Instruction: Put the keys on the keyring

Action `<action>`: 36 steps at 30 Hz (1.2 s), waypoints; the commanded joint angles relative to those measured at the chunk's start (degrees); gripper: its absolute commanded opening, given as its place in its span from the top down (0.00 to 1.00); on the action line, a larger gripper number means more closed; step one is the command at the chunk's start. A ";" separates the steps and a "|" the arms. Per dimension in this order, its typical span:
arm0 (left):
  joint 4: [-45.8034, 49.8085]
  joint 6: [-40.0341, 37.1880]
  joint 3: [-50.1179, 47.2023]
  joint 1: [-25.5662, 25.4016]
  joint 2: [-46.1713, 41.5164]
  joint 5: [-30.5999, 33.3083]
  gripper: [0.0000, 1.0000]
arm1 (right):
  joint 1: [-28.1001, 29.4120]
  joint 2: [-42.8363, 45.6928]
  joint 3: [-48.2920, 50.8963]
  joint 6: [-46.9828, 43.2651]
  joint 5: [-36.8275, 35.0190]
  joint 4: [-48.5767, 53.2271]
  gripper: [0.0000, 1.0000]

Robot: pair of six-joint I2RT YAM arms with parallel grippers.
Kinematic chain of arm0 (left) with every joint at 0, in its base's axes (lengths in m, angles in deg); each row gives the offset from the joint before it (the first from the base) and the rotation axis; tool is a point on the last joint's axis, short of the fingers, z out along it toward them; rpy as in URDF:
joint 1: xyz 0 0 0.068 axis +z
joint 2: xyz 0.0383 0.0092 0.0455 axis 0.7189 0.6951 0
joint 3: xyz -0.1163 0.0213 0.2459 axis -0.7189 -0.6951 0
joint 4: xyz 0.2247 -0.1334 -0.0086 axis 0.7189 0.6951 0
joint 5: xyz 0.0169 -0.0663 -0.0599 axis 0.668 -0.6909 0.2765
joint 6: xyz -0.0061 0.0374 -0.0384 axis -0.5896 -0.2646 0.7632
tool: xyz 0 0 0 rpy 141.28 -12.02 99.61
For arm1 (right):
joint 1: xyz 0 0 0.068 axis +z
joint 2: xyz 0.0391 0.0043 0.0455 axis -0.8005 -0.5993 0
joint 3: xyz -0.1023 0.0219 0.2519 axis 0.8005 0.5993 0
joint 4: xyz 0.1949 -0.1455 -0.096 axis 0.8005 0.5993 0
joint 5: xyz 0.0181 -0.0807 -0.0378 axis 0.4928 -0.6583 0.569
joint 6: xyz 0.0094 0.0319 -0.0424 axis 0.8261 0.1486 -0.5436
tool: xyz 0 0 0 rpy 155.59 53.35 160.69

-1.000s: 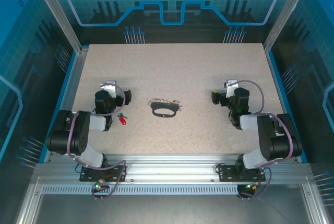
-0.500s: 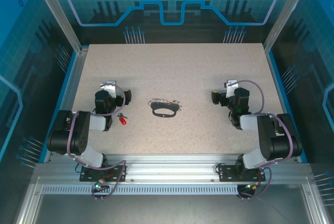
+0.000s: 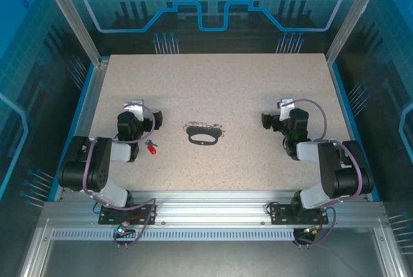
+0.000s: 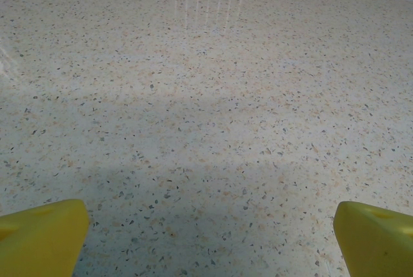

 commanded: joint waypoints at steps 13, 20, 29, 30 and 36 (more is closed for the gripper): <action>-0.22 -0.75 -0.49 -0.64 -3.79 -1.02 0.01 | -0.44 6.40 -3.99 2.31 -3.12 9.58 0.00; 16.50 0.38 3.20 -1.35 -16.08 3.17 0.01 | -2.38 14.97 -14.60 25.27 -9.94 39.22 0.00; 47.13 13.97 16.97 -4.25 -27.65 4.56 0.01 | -1.71 14.56 -28.96 26.58 4.95 59.92 0.11; 51.14 15.73 19.08 -4.77 -27.90 4.55 0.01 | -0.23 13.87 -30.65 26.08 4.96 62.93 0.12; 69.34 22.77 29.66 -9.51 -25.89 3.97 0.01 | 10.30 7.45 -38.05 20.10 6.59 73.82 0.26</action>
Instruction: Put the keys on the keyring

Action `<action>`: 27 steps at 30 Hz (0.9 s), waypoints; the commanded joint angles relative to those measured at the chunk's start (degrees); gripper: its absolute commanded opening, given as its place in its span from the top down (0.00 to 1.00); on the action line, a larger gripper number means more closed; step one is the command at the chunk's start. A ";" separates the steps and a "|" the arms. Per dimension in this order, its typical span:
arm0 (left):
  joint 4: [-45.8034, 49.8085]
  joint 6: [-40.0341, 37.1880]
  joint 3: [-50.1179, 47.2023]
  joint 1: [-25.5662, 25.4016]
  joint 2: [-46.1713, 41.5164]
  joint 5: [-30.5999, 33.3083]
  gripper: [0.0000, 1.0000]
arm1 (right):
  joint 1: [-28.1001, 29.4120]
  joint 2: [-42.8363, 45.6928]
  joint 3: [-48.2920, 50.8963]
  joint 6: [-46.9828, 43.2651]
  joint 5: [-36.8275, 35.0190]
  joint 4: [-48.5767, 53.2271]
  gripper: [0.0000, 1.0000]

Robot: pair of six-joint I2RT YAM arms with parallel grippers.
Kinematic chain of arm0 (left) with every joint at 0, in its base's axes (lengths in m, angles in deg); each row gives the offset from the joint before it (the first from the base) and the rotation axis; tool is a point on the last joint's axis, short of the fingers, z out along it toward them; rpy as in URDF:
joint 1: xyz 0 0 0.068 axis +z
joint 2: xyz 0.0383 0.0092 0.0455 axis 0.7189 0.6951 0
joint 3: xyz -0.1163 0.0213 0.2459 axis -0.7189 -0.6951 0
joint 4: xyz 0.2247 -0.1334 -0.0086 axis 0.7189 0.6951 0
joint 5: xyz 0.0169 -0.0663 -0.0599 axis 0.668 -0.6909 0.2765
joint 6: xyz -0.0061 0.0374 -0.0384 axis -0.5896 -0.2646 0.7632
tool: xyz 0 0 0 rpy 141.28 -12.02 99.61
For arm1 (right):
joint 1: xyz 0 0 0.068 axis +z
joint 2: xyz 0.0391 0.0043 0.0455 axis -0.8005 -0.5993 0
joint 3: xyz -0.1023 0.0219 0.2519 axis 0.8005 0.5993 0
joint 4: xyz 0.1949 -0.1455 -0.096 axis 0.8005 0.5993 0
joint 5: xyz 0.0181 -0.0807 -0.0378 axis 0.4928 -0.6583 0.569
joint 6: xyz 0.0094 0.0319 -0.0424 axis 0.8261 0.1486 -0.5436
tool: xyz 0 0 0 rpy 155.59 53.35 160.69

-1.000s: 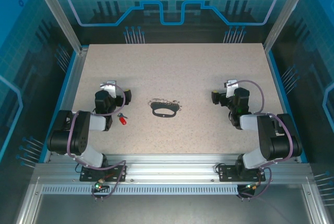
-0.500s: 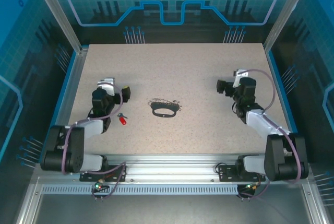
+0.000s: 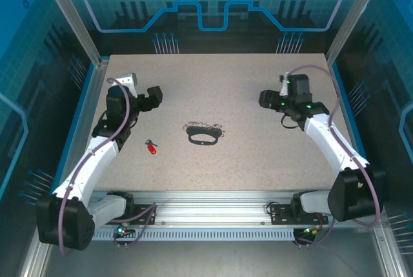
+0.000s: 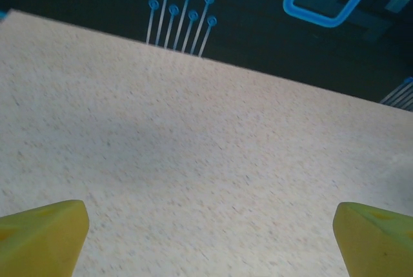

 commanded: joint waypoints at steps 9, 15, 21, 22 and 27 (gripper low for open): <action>24.87 13.83 8.41 -10.97 5.48 -1.92 0.01 | 16.62 -11.27 -1.47 -6.39 5.68 7.00 0.41; 25.90 16.08 8.35 -12.00 6.41 -2.89 0.01 | 21.18 -17.42 -1.79 -8.34 9.10 5.35 0.47; 27.16 16.20 11.29 -11.99 9.02 -4.28 0.01 | 23.94 -22.22 -4.89 -8.79 8.71 5.64 0.57; 27.04 15.92 11.68 -12.00 9.47 -4.68 0.01 | 24.19 -23.06 -5.24 -8.92 8.76 5.43 0.58; 27.05 16.29 12.06 -11.99 10.03 -6.39 0.01 | 25.26 -26.65 -8.97 -11.36 8.23 8.17 0.63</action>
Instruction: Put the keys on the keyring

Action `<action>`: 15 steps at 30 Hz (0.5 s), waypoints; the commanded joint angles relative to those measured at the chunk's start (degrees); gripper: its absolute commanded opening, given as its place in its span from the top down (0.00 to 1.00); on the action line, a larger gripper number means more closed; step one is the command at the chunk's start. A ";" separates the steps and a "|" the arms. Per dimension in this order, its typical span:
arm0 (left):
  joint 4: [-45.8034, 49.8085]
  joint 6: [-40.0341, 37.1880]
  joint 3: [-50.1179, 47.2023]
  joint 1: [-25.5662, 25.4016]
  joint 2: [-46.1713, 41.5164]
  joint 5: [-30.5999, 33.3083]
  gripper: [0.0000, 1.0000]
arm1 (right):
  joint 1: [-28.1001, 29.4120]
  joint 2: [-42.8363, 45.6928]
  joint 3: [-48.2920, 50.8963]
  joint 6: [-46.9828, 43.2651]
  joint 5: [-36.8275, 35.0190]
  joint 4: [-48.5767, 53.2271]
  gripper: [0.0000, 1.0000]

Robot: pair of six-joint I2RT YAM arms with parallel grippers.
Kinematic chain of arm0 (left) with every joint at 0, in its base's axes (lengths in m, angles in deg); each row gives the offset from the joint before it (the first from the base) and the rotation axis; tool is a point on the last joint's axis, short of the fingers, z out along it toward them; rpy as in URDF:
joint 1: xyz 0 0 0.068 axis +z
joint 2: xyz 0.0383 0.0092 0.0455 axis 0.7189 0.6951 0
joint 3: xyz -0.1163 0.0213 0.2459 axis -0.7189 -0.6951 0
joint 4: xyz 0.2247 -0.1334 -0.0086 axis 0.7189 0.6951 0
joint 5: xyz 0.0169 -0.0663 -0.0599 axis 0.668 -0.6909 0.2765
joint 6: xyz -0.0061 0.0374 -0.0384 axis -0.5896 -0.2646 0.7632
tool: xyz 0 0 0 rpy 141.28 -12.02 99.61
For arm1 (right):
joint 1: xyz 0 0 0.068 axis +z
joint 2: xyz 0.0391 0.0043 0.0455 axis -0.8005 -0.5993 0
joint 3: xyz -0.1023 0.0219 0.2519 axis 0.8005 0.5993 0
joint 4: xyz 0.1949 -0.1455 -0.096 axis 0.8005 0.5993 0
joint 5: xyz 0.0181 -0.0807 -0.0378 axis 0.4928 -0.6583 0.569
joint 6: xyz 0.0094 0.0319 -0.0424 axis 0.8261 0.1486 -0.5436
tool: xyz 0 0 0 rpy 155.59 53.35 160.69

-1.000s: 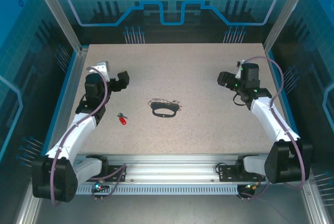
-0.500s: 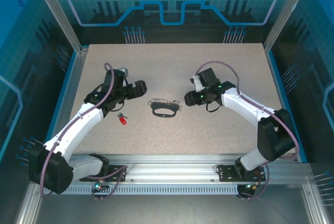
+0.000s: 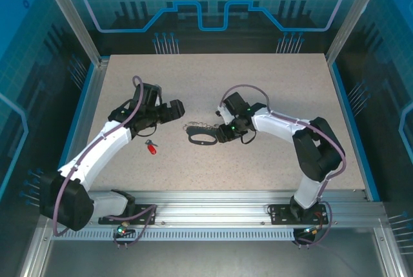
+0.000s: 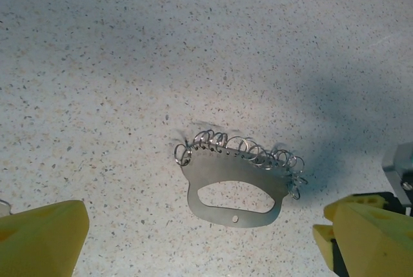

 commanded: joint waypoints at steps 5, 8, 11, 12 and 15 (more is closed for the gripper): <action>1.39 2.36 0.64 -0.26 0.55 -2.54 0.01 | 0.98 -3.35 -5.30 -4.38 -1.09 4.85 0.63; 0.69 2.66 -0.33 -0.26 0.29 -2.82 0.01 | 0.98 -4.52 -6.60 -5.44 -0.71 5.75 0.63; 0.42 2.55 -1.12 -0.26 -0.04 -2.03 0.01 | 1.04 -5.31 -6.78 -5.45 -0.35 5.74 0.66; 0.24 2.62 -1.38 -0.26 -0.20 -2.00 0.01 | 1.07 -5.47 -6.78 -5.54 -0.24 5.81 0.68; -0.27 2.82 -2.29 -0.26 -0.51 -1.74 0.01 | 1.33 -5.45 -6.28 -5.56 -0.71 5.96 0.69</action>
